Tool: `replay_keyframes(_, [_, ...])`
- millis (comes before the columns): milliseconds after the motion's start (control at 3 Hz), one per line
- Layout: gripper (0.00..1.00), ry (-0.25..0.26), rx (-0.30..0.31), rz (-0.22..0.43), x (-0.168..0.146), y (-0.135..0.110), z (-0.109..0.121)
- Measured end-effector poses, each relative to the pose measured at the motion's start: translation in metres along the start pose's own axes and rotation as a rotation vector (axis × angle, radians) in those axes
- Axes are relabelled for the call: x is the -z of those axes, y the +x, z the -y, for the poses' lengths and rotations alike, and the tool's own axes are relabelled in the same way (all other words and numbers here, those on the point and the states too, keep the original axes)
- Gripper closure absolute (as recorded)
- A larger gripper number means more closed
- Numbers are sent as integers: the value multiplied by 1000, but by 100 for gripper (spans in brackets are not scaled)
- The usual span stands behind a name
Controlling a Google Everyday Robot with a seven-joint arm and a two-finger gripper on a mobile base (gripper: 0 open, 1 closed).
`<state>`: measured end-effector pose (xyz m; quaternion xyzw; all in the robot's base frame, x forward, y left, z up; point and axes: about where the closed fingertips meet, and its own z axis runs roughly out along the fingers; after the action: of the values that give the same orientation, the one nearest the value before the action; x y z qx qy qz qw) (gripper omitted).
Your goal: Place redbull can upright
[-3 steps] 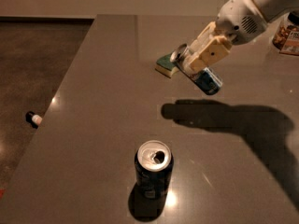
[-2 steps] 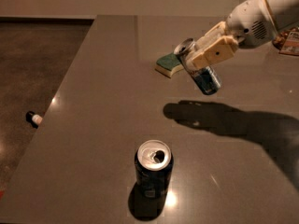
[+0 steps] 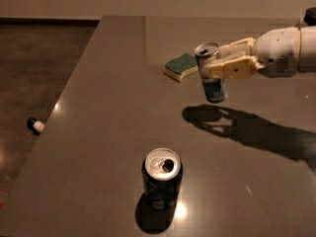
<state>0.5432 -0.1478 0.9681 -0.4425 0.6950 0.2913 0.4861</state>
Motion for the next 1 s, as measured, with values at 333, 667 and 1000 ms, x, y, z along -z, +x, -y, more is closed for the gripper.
replay_keyframes(333, [100,31,-1,112,6,10,10])
replay_keyframes(667, [100,46,-2,177,10,17,15])
replay_keyframes(1000, [100,45,-9,228,18,34,21])
